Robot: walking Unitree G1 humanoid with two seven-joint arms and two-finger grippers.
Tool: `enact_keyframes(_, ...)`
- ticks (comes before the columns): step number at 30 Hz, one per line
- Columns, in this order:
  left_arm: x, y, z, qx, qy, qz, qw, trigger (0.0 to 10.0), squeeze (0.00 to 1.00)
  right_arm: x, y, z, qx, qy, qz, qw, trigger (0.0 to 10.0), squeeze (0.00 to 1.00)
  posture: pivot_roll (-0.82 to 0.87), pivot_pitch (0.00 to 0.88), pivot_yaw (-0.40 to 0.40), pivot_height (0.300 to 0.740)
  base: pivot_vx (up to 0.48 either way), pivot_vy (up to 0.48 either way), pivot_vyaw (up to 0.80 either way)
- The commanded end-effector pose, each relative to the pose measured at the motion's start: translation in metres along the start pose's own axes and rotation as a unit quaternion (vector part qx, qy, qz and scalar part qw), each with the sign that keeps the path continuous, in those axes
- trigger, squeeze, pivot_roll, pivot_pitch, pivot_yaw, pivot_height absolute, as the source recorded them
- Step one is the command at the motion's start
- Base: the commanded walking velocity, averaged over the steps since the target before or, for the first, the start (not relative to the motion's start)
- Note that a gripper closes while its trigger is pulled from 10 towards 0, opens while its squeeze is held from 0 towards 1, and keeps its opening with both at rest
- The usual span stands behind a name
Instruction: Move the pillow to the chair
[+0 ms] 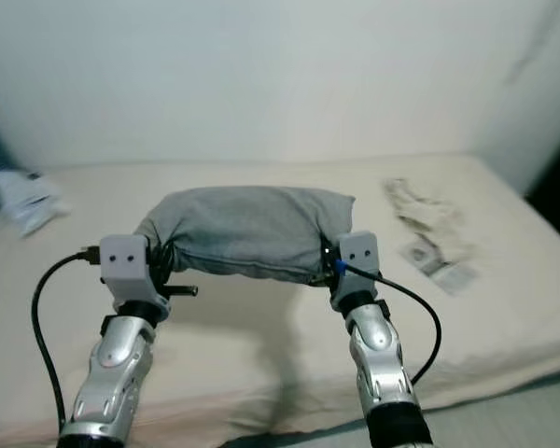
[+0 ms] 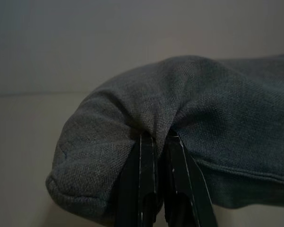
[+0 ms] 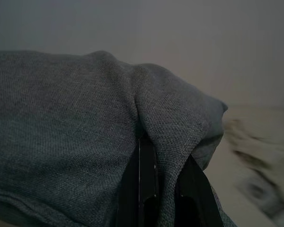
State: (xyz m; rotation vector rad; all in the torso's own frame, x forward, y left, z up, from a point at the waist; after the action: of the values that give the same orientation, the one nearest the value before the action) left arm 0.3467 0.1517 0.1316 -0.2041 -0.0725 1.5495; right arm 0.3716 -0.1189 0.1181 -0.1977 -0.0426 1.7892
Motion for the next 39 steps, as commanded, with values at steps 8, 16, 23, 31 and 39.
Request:
enact_keyframes(8, -0.0137, -0.0017, 0.0083, -0.022, 0.003, -0.022, 1.000, 10.0, 0.00, 0.0113, -0.0049, 0.0107, -0.015, 0.003, 0.028, 0.999, 10.0, 0.00, 0.02, 0.055, -0.048, 0.740, 0.000, 0.000, -0.80)
enact_keyframes(16, -0.0135, 0.0000, 0.0069, -0.021, 0.003, -0.019, 1.000, 10.0, 0.00, 0.0092, -0.0062, 0.0111, -0.013, 0.007, 0.030, 0.999, 10.0, 0.00, 0.02, 0.057, -0.051, 0.740, 0.000, 0.000, -0.80)
enact_keyframes(23, -0.0133, 0.0003, 0.0062, -0.020, 0.003, -0.020, 1.000, 10.0, 0.00, 0.0101, -0.0054, 0.0104, -0.011, 0.006, 0.032, 0.999, 10.0, 0.00, 0.02, 0.058, -0.048, 0.740, 0.000, 0.000, -0.80)
enact_keyframes(31, -0.0136, -0.0002, 0.0060, -0.020, 0.004, -0.021, 1.000, 10.0, 0.00, 0.0106, -0.0050, 0.0101, -0.010, 0.005, 0.033, 0.999, 10.0, 0.00, 0.02, 0.059, -0.048, 0.740, 0.000, 0.000, -0.80)
enact_keyframes(39, -0.0128, 0.0009, 0.0051, -0.019, 0.004, -0.020, 1.000, 10.0, 0.00, 0.0108, -0.0046, 0.0088, -0.007, 0.005, 0.035, 0.999, 10.0, 0.00, 0.02, 0.058, -0.053, 0.740, 0.000, 0.000, -0.80)
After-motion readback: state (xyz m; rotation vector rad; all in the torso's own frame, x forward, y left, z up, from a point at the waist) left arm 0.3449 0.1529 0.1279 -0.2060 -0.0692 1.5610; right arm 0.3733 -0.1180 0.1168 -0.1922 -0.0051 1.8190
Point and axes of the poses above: a point about 5 cm out from each wrist's last joint towards the gripper, its own y axis pointing back from the gripper into the wrist, its own z axis along the axis of the wrist's last joint, x = y × z, the point moved 6 cm from there along -y, pointing out of the wrist towards the gripper, and after that the axes turned 3 degrees about y, right-handed, at the moved point
